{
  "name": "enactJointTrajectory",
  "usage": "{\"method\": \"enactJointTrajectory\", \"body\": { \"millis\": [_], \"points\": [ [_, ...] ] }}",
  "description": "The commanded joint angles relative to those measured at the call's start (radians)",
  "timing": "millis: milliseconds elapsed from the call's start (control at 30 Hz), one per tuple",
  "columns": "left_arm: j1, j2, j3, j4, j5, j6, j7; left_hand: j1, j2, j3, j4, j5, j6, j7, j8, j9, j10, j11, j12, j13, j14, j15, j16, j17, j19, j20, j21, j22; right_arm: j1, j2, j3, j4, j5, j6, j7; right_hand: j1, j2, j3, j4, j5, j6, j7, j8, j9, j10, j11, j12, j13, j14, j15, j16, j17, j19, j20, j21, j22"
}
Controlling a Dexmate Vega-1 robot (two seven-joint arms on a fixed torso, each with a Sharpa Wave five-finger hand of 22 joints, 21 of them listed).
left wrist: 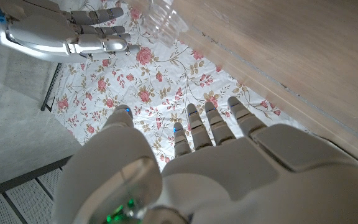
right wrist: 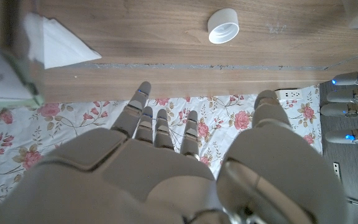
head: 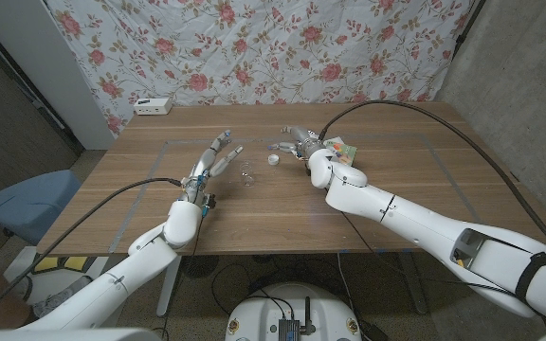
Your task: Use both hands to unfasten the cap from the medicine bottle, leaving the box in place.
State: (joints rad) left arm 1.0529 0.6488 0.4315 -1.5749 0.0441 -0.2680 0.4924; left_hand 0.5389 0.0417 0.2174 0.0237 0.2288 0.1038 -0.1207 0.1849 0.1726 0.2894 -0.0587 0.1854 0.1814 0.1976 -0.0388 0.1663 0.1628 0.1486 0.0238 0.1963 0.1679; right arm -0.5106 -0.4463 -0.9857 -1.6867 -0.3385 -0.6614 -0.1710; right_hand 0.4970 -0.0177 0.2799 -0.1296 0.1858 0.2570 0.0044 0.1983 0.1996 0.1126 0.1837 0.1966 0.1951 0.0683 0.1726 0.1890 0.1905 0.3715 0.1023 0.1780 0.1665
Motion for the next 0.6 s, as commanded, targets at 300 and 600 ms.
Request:
{"method": "enactJointTrajectory", "body": {
  "millis": [300,600],
  "points": [
    [-0.054,-0.046,-0.019,0.131,-0.106,-0.133,-0.074,-0.001,0.03,0.007,0.001,-0.01,0.003,0.039,0.0,0.0,-0.024,0.011,0.002,0.002,-0.019,0.002,0.004,0.003,0.029,-0.018,0.008,0.002,-0.069,-0.048,0.093,-0.085,0.016,0.077,-0.046,-0.013,0.017,-0.001,0.007,0.004,-0.02,0.015,-0.01,-0.002,0.004,-0.01,0.005,0.001,-0.014,-0.004,0.004,0.004,-0.018,-0.027,0.002,0.0],
    [-0.082,-0.068,-0.025,0.175,-0.162,-0.174,-0.119,-0.006,0.057,0.015,0.006,-0.012,0.002,0.059,-0.003,0.0,-0.037,0.023,0.002,0.002,-0.031,0.013,0.004,0.005,0.038,-0.016,0.006,0.002,-0.093,-0.085,0.147,-0.118,0.038,0.127,-0.047,-0.035,0.033,-0.006,0.017,0.003,-0.036,0.008,-0.013,-0.006,0.016,-0.049,0.007,-0.002,-0.02,-0.06,0.006,0.005,-0.023,-0.066,0.004,0.0]
  ]
}}
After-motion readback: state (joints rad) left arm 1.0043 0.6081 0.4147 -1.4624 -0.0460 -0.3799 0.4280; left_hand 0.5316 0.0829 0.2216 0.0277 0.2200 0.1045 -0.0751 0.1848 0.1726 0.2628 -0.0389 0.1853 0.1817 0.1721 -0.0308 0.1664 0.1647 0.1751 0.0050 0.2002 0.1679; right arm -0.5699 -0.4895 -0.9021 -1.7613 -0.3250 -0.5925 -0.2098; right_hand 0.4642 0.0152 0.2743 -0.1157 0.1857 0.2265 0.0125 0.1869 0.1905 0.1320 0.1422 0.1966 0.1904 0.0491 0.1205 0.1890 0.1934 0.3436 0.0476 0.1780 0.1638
